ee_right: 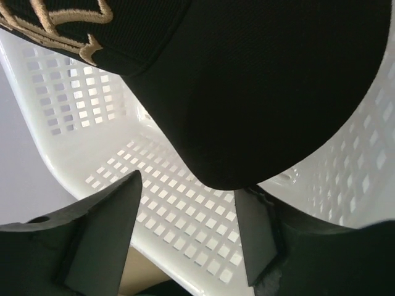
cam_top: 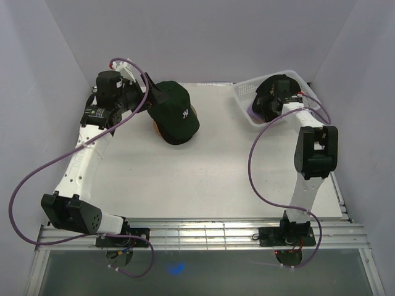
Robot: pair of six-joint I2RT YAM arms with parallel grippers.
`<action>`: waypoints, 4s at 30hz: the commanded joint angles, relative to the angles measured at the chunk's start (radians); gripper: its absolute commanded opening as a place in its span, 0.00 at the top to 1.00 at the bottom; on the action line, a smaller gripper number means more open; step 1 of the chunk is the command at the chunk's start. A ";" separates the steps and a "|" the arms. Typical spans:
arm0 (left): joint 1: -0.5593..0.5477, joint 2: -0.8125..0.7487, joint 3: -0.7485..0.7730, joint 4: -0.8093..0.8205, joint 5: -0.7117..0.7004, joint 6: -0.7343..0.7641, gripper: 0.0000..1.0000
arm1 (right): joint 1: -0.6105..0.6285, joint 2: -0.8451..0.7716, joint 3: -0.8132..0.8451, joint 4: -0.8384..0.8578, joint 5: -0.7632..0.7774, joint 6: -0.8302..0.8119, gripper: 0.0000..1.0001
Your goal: Stack the hats
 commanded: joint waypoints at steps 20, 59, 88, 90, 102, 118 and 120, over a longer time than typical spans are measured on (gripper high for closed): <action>0.005 -0.010 0.016 0.006 -0.010 0.013 0.07 | -0.043 -0.255 -0.259 0.292 0.100 -0.060 0.61; 0.005 0.030 0.016 0.026 0.004 0.001 0.07 | -0.021 0.030 -0.006 -0.031 0.078 0.040 0.11; 0.003 0.026 0.006 0.023 0.002 0.007 0.07 | -0.063 -0.228 -0.365 0.432 0.104 -0.061 0.85; 0.003 0.026 0.008 0.023 0.000 0.008 0.07 | -0.093 -0.234 -0.377 0.453 0.089 -0.064 0.92; 0.003 0.015 0.011 0.017 -0.010 0.015 0.07 | -0.152 -0.214 -0.241 0.309 0.015 -0.112 0.81; 0.002 0.015 0.025 0.002 -0.029 0.027 0.07 | -0.193 -0.134 -0.143 0.272 -0.005 -0.202 0.51; 0.002 0.012 0.026 0.002 -0.030 0.027 0.07 | -0.196 -0.133 -0.127 0.274 -0.002 -0.212 0.50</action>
